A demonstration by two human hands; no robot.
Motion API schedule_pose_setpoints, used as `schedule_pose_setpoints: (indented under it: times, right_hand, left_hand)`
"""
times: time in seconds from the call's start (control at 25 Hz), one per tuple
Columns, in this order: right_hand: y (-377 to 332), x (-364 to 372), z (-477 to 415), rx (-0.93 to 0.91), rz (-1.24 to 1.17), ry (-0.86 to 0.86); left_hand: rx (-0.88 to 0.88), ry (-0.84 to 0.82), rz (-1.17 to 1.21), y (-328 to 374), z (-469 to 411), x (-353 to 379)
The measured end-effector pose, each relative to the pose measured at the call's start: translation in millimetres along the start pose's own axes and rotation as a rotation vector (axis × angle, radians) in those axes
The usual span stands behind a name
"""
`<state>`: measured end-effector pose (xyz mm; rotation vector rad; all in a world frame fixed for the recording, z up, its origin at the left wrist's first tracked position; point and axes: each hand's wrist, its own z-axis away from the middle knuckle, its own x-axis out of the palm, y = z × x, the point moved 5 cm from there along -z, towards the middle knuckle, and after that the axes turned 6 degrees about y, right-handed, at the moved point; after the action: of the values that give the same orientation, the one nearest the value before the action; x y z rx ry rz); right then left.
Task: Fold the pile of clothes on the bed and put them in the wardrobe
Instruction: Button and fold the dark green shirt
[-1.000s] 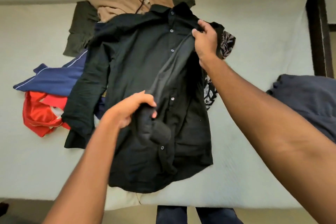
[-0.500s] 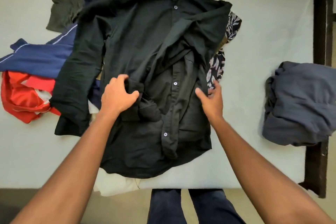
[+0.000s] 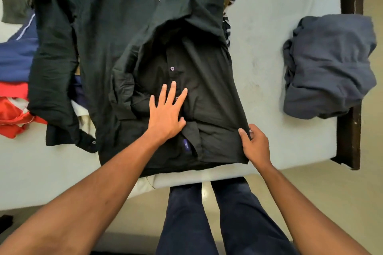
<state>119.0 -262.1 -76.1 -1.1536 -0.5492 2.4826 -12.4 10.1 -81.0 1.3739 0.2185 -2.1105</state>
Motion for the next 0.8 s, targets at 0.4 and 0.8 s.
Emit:
schedule_pose_setpoints:
  times: [0.4,0.8]
  right_hand:
    - [72,15,15,0.171,0.096,-0.120]
    - [41,43,38,-0.149,0.246,-0.052]
  left_hand:
    - [-0.125,-0.009,0.091,-13,132,55]
    - [-0.646,-0.032,0.759,31,111,67]
